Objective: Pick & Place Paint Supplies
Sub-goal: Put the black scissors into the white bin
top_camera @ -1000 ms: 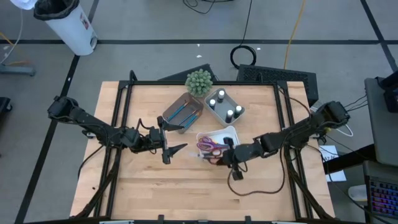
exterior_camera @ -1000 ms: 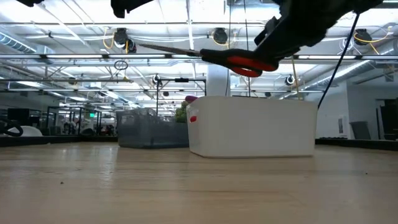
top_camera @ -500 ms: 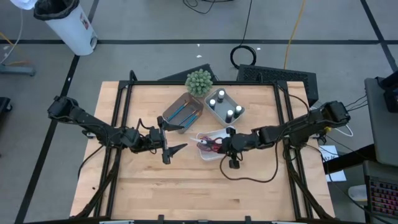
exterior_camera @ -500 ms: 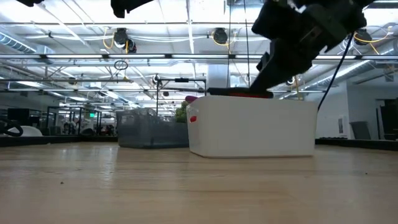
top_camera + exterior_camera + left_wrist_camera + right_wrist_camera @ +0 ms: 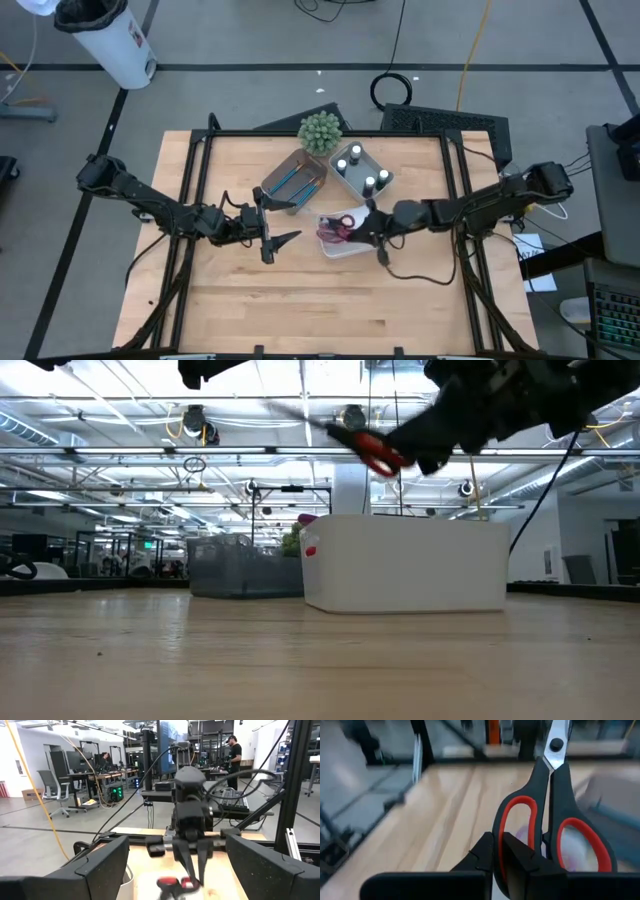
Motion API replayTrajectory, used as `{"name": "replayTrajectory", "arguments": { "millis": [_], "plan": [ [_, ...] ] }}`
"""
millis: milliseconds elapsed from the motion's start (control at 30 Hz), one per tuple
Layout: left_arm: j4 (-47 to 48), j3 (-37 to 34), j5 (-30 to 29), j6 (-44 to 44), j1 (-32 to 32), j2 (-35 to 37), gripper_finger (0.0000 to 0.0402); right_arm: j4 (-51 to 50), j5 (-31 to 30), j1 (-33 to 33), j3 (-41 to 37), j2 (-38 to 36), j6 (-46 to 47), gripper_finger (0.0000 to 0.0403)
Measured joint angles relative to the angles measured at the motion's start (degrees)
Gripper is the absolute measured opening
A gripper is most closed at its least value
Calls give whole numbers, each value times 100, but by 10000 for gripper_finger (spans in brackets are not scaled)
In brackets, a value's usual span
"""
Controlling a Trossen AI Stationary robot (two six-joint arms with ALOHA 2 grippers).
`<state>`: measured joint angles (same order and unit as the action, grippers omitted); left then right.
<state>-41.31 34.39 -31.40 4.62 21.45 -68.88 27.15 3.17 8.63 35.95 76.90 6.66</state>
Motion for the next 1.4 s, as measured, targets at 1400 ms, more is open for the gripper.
{"name": "replayTrajectory", "arguments": {
  "millis": [1400],
  "plan": [
    [-30, 2, 348, -204, -55, 0, 340, 4851, -194, -592, -2123, -513, 100, 9]
  ]
}}
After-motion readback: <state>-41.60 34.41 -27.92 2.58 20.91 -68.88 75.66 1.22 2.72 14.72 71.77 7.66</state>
